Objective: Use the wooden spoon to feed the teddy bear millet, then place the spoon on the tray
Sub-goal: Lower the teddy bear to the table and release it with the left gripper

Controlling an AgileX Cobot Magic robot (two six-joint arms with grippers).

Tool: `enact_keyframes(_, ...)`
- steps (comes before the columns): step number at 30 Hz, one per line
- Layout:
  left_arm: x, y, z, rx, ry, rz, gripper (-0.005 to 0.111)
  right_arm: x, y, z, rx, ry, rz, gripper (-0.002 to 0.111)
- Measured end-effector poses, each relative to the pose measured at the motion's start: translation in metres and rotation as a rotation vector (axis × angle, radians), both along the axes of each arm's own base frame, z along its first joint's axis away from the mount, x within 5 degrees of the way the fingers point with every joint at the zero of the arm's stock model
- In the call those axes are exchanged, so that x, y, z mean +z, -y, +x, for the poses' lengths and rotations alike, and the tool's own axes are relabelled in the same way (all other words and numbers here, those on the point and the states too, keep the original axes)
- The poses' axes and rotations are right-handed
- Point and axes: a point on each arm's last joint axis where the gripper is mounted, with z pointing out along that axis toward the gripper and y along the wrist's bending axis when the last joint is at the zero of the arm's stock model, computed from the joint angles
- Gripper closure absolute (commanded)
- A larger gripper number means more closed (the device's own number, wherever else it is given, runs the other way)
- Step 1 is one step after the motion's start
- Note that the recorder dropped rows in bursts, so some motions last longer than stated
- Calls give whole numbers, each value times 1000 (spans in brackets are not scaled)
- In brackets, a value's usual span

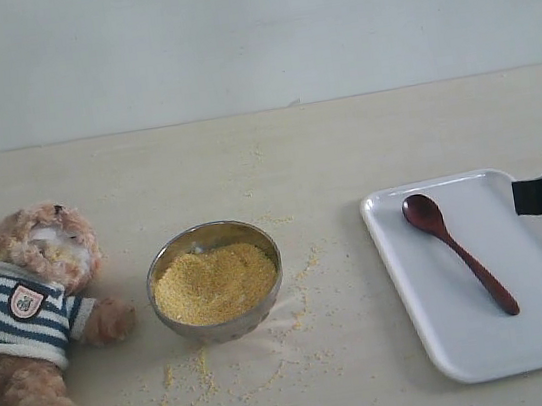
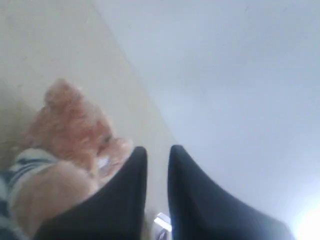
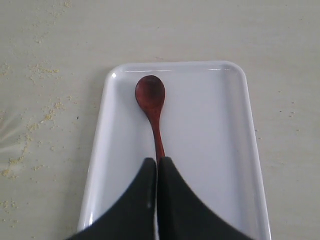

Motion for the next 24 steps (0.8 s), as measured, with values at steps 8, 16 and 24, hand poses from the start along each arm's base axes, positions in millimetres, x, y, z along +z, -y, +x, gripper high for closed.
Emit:
enact_keyframes(8, 68, 4, -16, 255, 149, 129, 102, -14, 1, -6, 9, -9, 1, 108)
enact_keyframes(16, 107, 14, -56, 642, 125, 468, 102, -28, 2, -12, 7, -6, 36, 108)
enact_keyframes(24, 107, 35, -55, 519, 95, 988, 102, -28, 1, -11, 7, 3, 45, 108)
